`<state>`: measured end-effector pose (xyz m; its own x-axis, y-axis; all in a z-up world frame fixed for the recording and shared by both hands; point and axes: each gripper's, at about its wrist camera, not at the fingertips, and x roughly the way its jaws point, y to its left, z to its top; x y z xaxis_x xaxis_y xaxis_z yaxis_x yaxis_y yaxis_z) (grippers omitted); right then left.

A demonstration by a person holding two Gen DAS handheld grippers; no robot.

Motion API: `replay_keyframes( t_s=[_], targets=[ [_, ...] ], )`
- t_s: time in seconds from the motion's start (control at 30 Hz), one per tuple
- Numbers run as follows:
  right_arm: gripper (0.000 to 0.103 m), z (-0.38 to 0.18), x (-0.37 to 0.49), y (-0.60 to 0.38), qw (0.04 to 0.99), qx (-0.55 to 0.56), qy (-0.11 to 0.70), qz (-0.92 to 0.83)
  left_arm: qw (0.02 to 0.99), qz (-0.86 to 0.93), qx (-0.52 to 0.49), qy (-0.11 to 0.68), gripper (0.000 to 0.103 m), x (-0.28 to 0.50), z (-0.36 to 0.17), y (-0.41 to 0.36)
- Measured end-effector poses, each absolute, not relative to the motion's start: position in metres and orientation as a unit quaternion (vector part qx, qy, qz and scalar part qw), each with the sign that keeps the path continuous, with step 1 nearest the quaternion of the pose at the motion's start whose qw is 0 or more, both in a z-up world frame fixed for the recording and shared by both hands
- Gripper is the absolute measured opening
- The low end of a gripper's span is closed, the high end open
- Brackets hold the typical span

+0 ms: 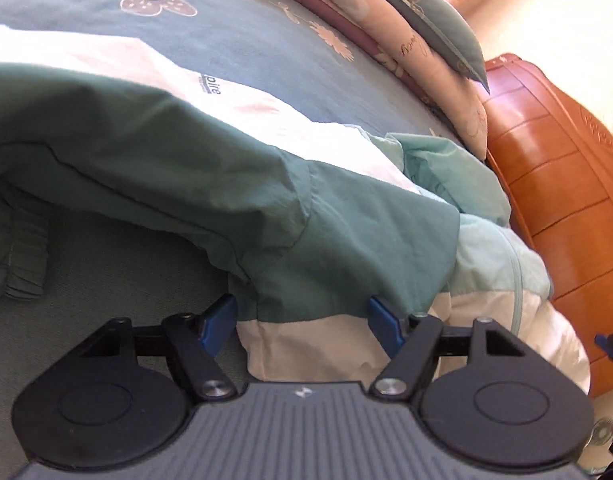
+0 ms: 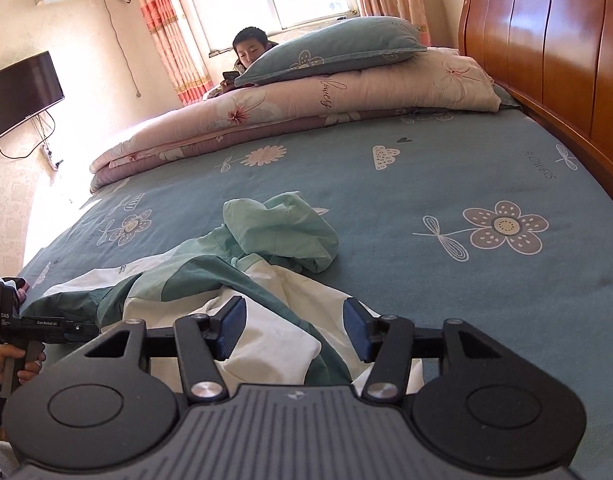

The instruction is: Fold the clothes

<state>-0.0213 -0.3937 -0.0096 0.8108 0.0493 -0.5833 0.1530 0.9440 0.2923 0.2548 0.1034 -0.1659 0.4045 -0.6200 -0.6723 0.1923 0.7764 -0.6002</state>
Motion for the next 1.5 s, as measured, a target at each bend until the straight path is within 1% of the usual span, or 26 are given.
replay_keyframes(
  t_s=[0.13, 0.2, 0.27, 0.3, 0.4, 0.53, 0.67, 0.77, 0.8, 0.83, 0.87, 0.9, 0.93, 1.0, 1.1, 1.3, 1.5],
  targets=[
    [0.061, -0.023, 0.004, -0.408, 0.932, 0.168, 0.32, -0.024, 0.8, -0.237, -0.28, 0.475, 0.073, 0.272, -0.183, 0.111],
    [0.061, -0.033, 0.022, -0.419, 0.927, 0.166, 0.336, -0.02, 0.799, -0.235, -0.293, 0.47, 0.075, 0.279, -0.187, 0.113],
    [0.063, -0.046, 0.042, -0.433, 0.921, 0.169, 0.352, -0.016, 0.804, -0.234, -0.289, 0.465, 0.076, 0.284, -0.189, 0.113],
    [0.065, -0.054, 0.056, -0.441, 0.916, 0.172, 0.363, -0.006, 0.805, -0.233, -0.289, 0.463, 0.076, 0.287, -0.19, 0.112],
    [0.067, -0.081, 0.098, -0.462, 0.896, 0.187, 0.402, 0.034, 0.8, -0.232, -0.297, 0.467, 0.076, 0.294, -0.194, 0.108],
    [0.068, -0.12, 0.154, -0.471, 0.866, 0.197, 0.449, 0.099, 0.802, -0.239, -0.273, 0.473, 0.077, 0.299, -0.195, 0.1],
    [0.069, -0.149, 0.194, -0.453, 0.852, 0.156, 0.477, 0.15, 0.806, -0.249, -0.25, 0.476, 0.077, 0.3, -0.192, 0.094],
    [0.069, -0.164, 0.212, -0.434, 0.845, 0.116, 0.49, 0.181, 0.809, -0.247, -0.243, 0.475, 0.074, 0.302, -0.189, 0.09],
    [0.065, -0.166, 0.215, -0.426, 0.845, 0.098, 0.494, 0.18, 0.815, -0.242, -0.237, 0.47, 0.069, 0.302, -0.187, 0.088],
    [0.045, -0.167, 0.217, -0.418, 0.846, 0.075, 0.497, 0.179, 0.823, -0.236, -0.227, 0.464, 0.052, 0.301, -0.184, 0.084],
    [0.031, -0.168, 0.219, -0.409, 0.846, 0.053, 0.501, 0.178, 0.831, -0.231, -0.213, 0.459, 0.036, 0.3, -0.18, 0.081],
    [0.018, -0.167, 0.22, -0.401, 0.847, 0.031, 0.5, 0.175, 0.839, -0.228, -0.197, 0.453, 0.028, 0.299, -0.176, 0.077],
    [0.014, -0.162, 0.219, -0.393, 0.852, 0.011, 0.496, 0.168, 0.846, -0.227, -0.185, 0.446, 0.026, 0.297, -0.171, 0.073],
    [0.01, -0.152, 0.216, -0.386, 0.86, -0.017, 0.487, 0.149, 0.859, -0.225, -0.163, 0.43, 0.018, 0.295, -0.16, 0.067],
    [0.009, -0.129, 0.217, -0.385, 0.878, -0.057, 0.466, 0.096, 0.872, -0.23, -0.149, 0.405, 0.014, 0.299, -0.14, 0.064],
    [0.009, -0.084, 0.24, -0.404, 0.9, -0.118, 0.419, -0.012, 0.889, -0.245, -0.126, 0.365, 0.014, 0.331, -0.101, 0.046],
    [0.009, -0.062, 0.284, -0.43, 0.901, -0.174, 0.38, -0.111, 0.907, -0.248, -0.098, 0.327, 0.014, 0.38, -0.071, 0.01]
  ],
)
